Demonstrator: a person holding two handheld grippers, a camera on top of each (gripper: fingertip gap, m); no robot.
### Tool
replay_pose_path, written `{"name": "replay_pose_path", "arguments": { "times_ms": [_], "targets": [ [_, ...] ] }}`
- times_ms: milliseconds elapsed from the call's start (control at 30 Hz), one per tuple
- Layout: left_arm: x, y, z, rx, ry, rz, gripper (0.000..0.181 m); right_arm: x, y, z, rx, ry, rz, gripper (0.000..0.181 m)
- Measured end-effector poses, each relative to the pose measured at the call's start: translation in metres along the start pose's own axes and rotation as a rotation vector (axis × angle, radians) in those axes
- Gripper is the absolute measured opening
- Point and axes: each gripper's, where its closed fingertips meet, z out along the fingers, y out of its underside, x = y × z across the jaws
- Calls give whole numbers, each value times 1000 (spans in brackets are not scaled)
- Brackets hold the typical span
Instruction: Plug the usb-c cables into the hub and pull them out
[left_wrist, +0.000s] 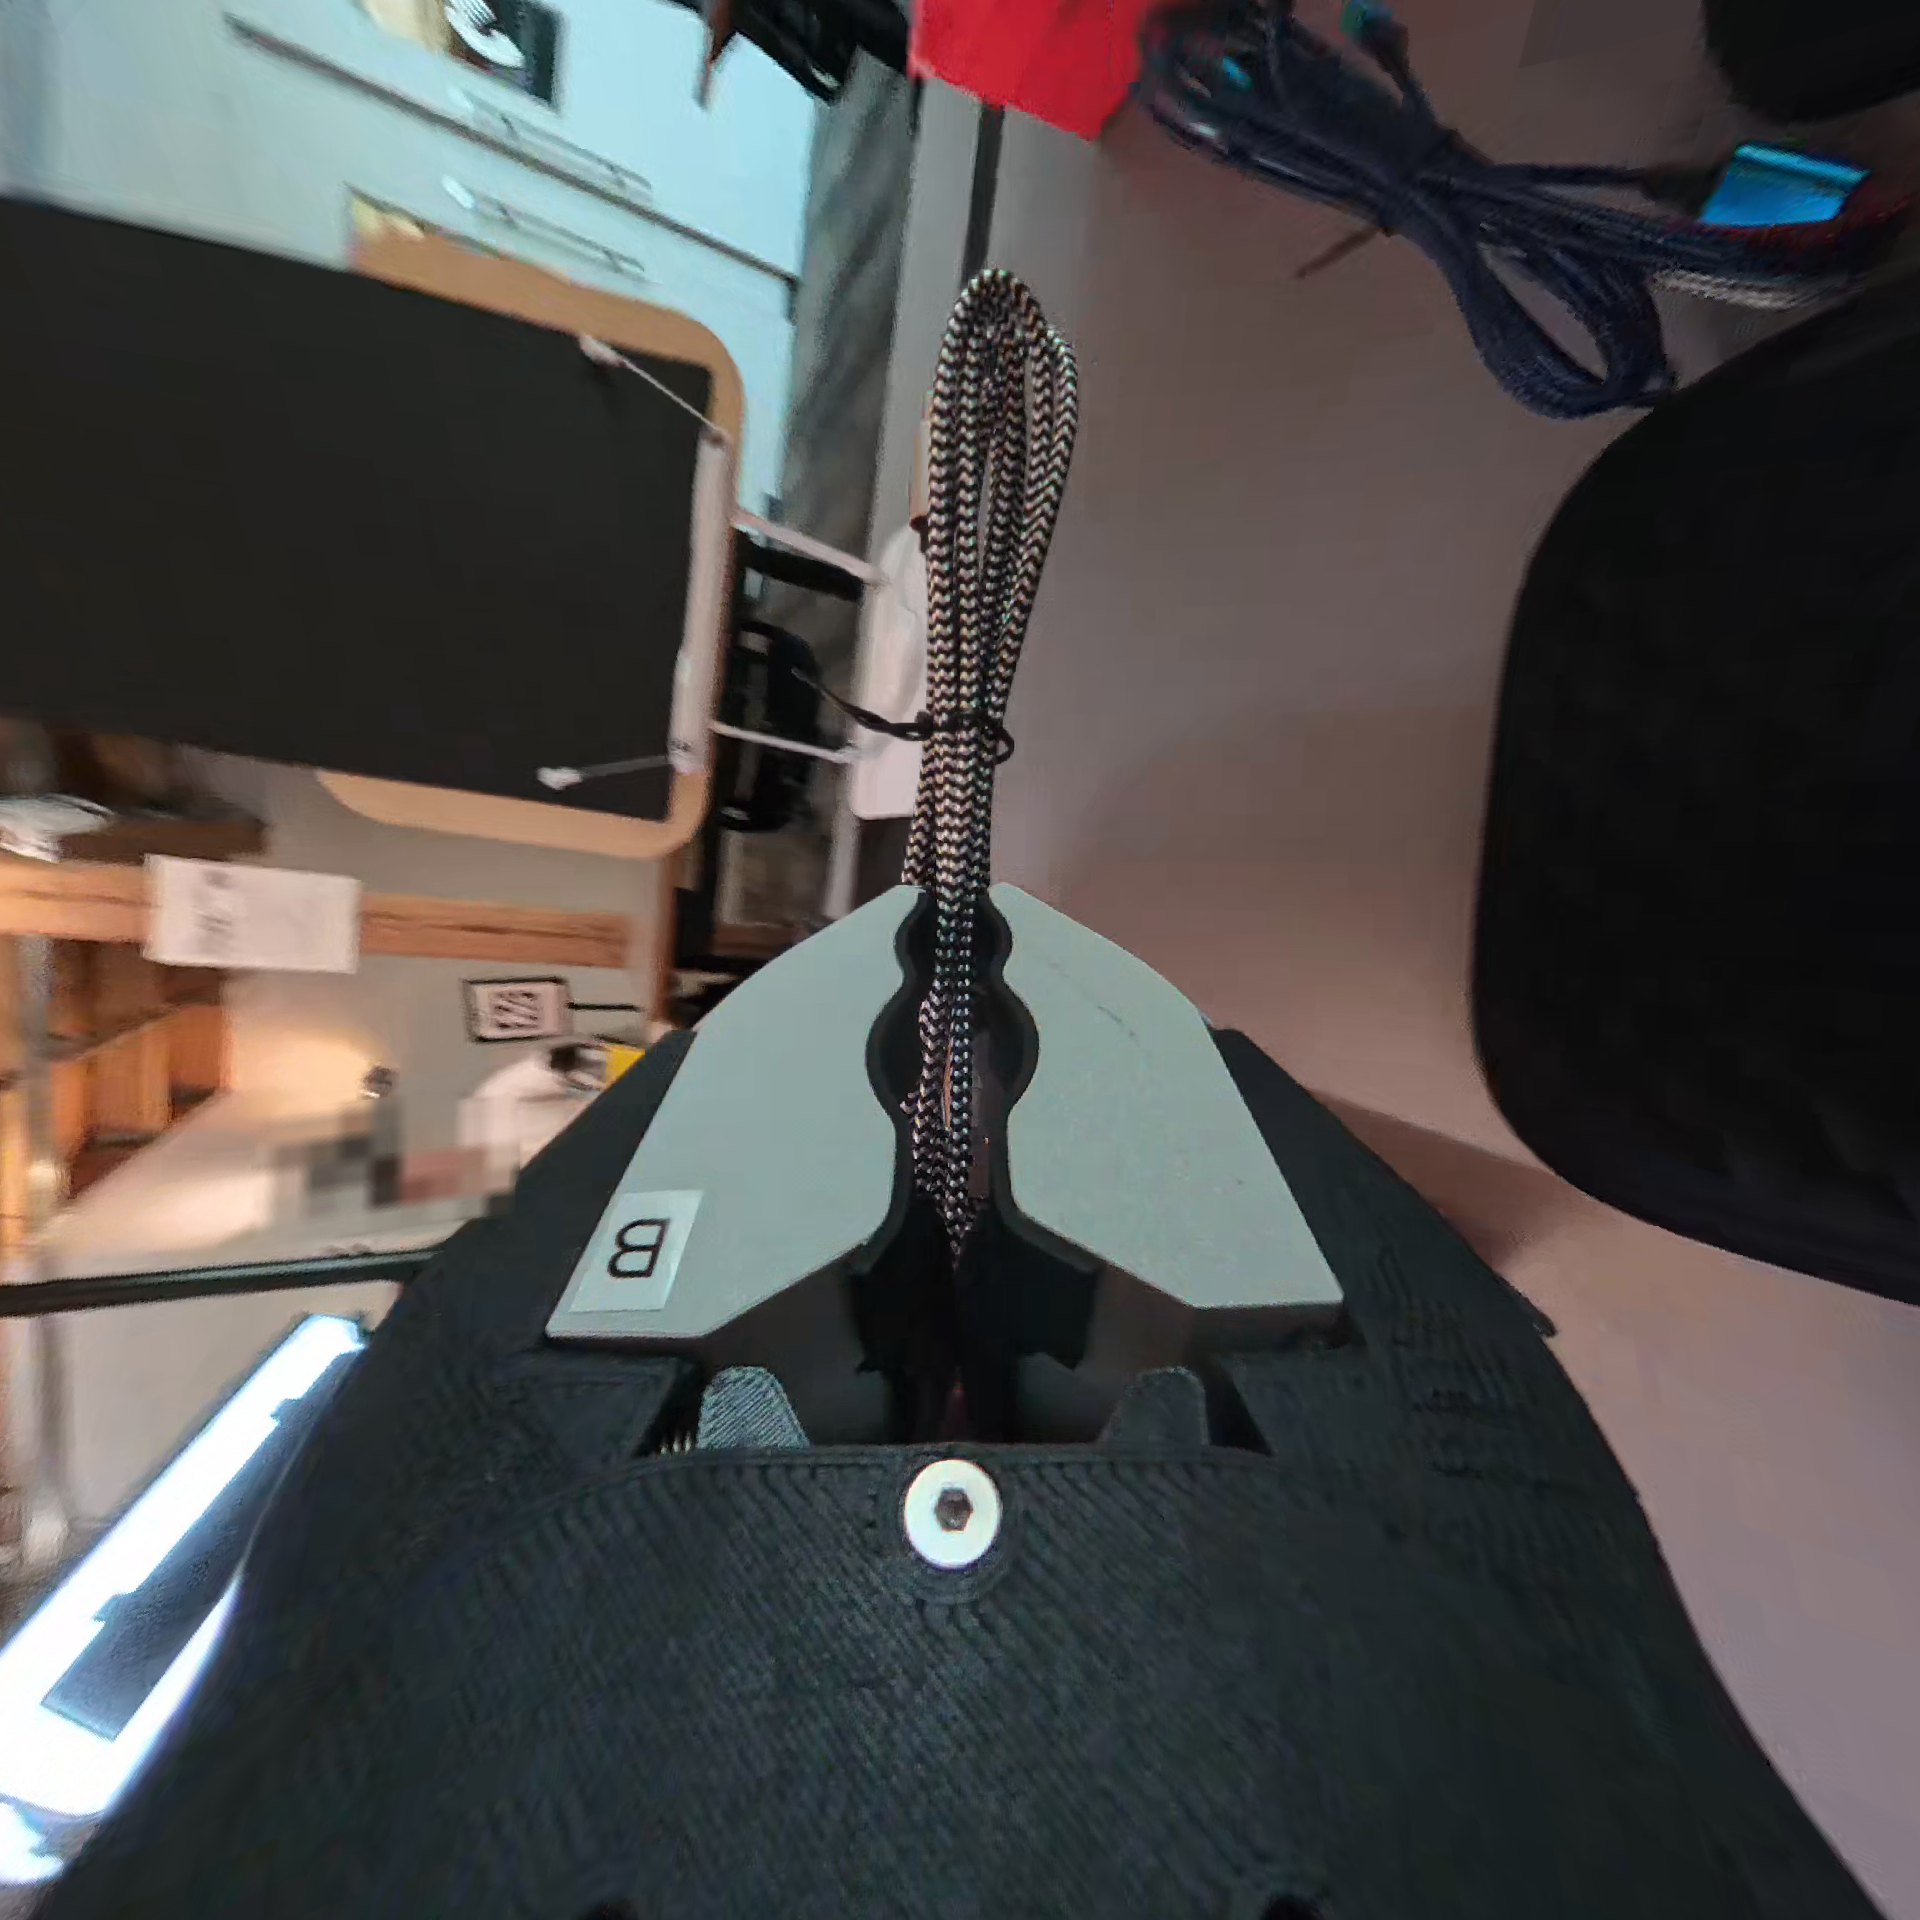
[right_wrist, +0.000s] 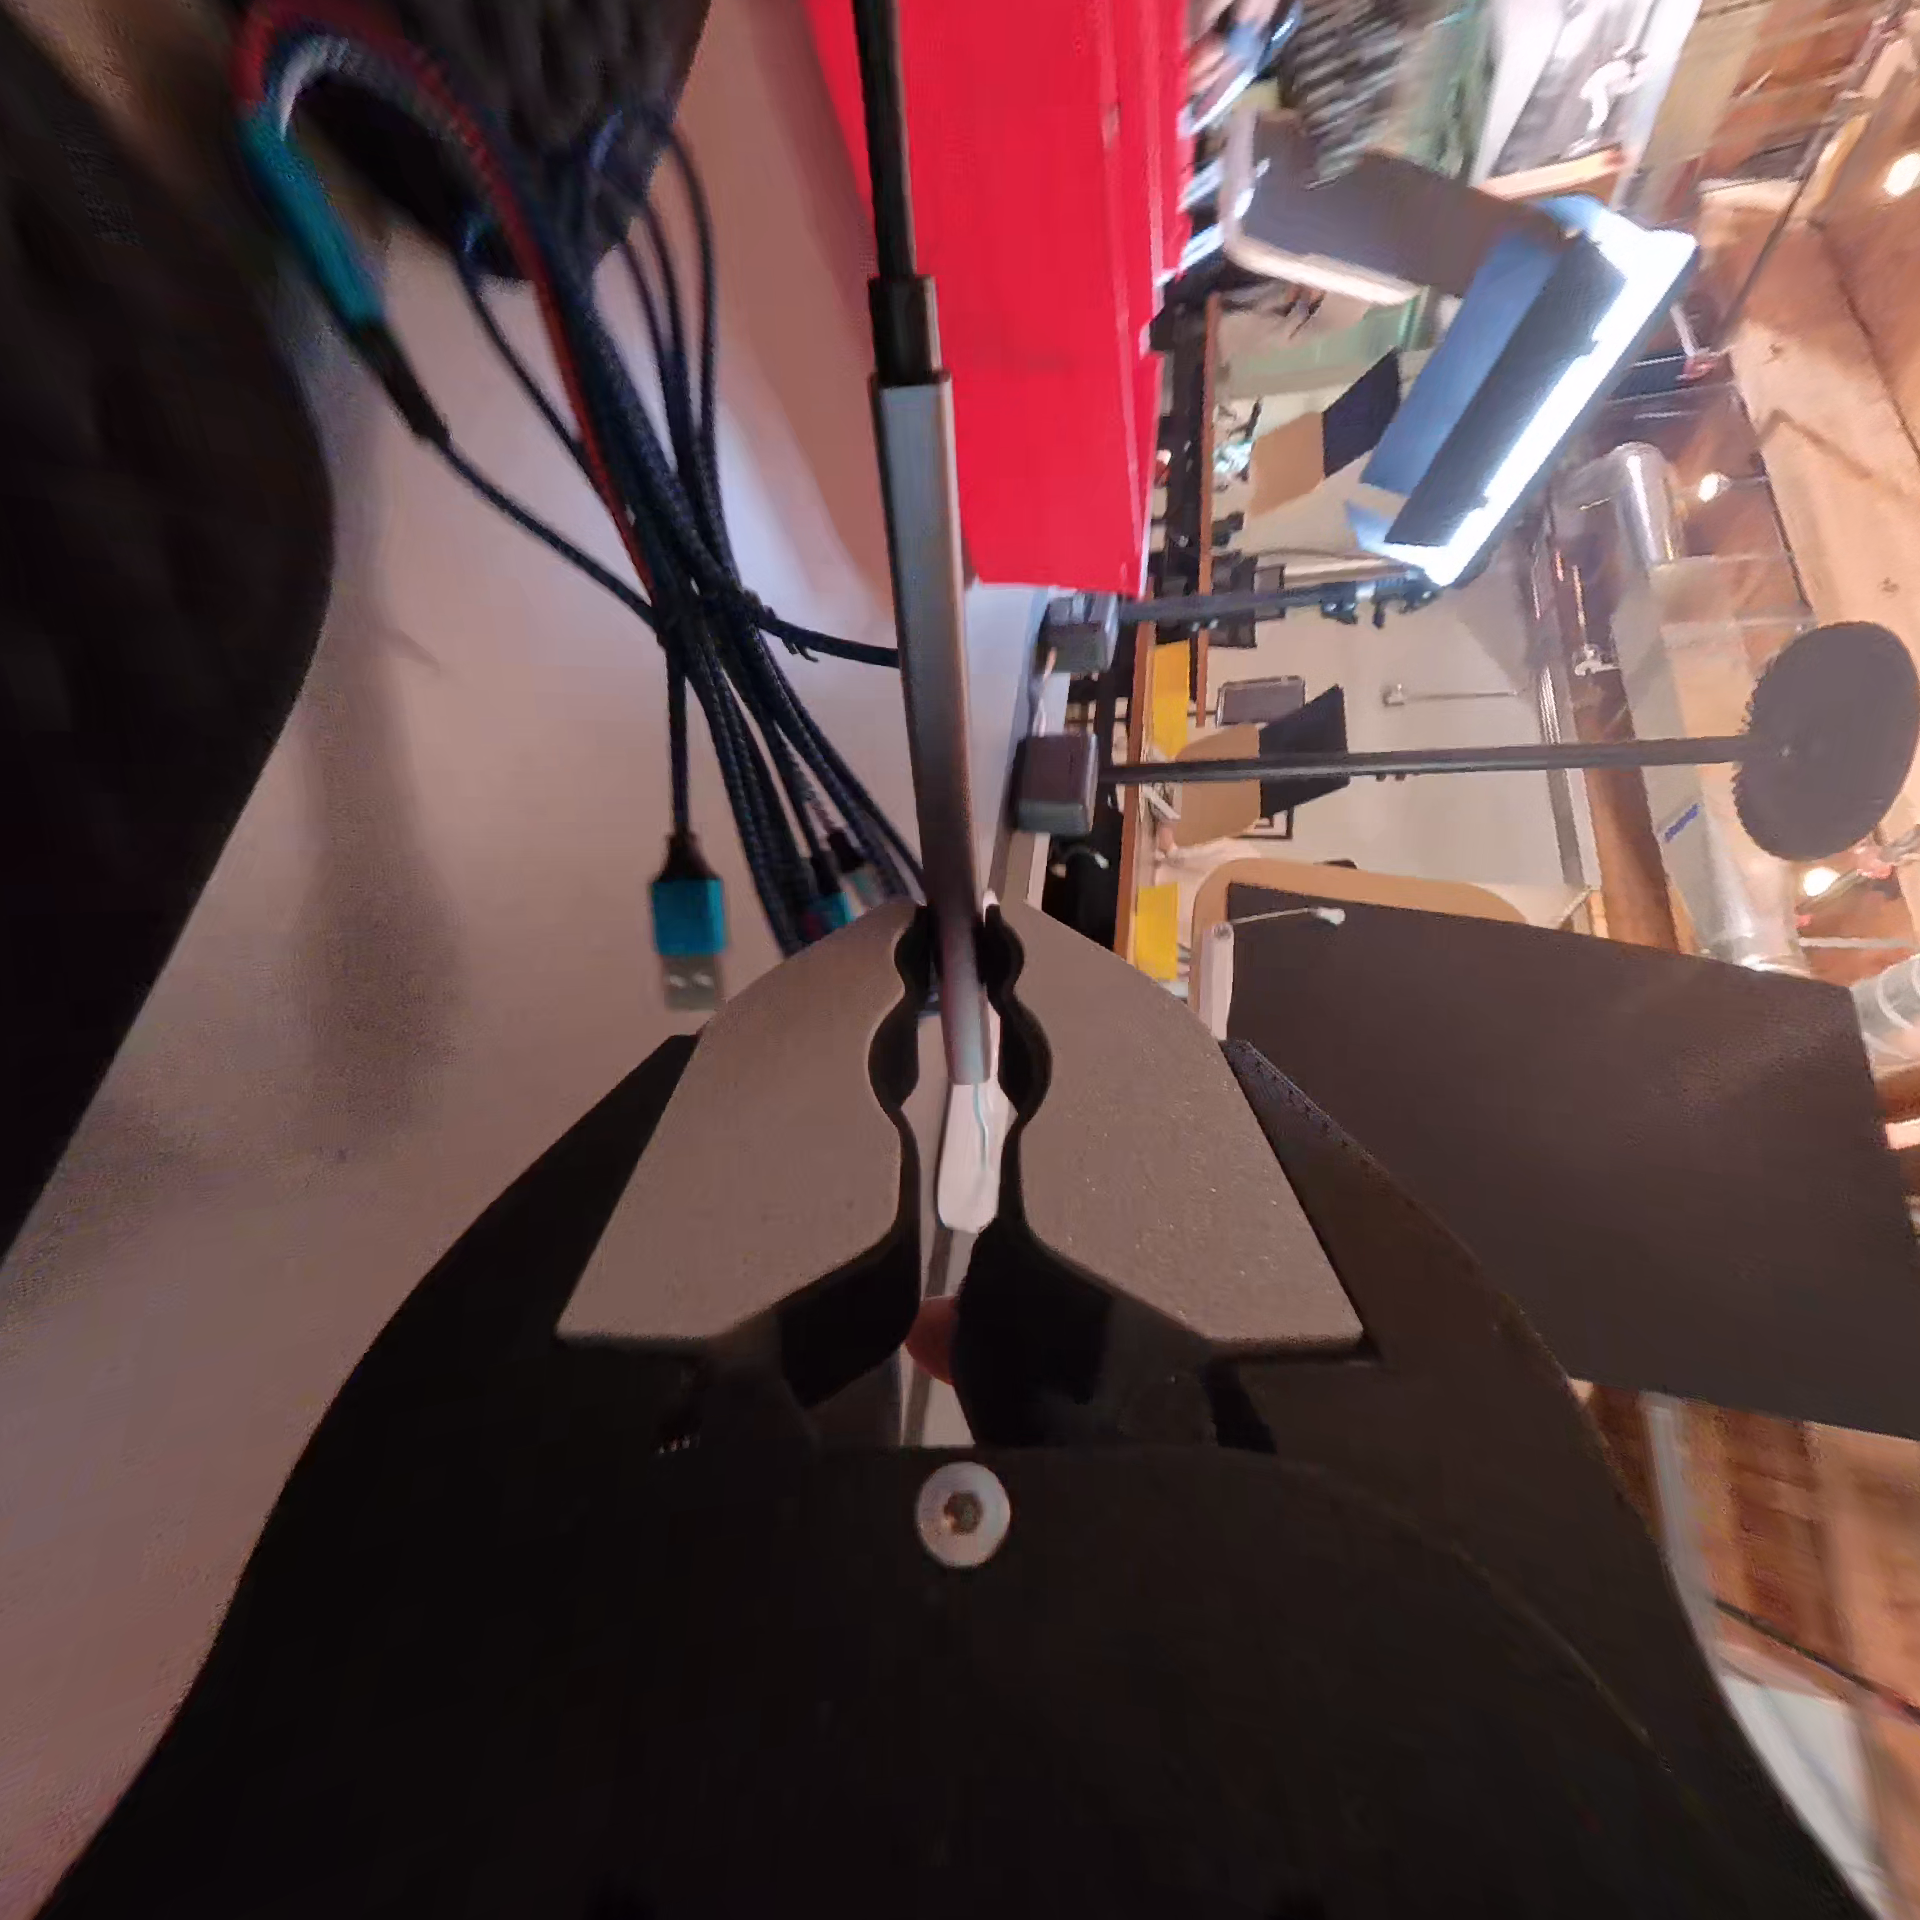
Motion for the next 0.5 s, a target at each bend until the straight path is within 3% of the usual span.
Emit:
{"name": "replay_pose_path", "arguments": {
  "times_ms": [167,267,367,500],
  "targets": [
    [-12,-16,6,9,-141,251,5,-33,14,6,-139,-154,-136,17],
    [-15,-20,9,7,-179,332,5,-41,17,5,-225,-271,-188,42],
    [-19,-23,9,27,-214,341,5,-25,24,-5,-298,-312,-170,61],
    [-17,-20,11,53,-227,262,5,9,37,-28,-380,-342,31,63]
  ]
}}
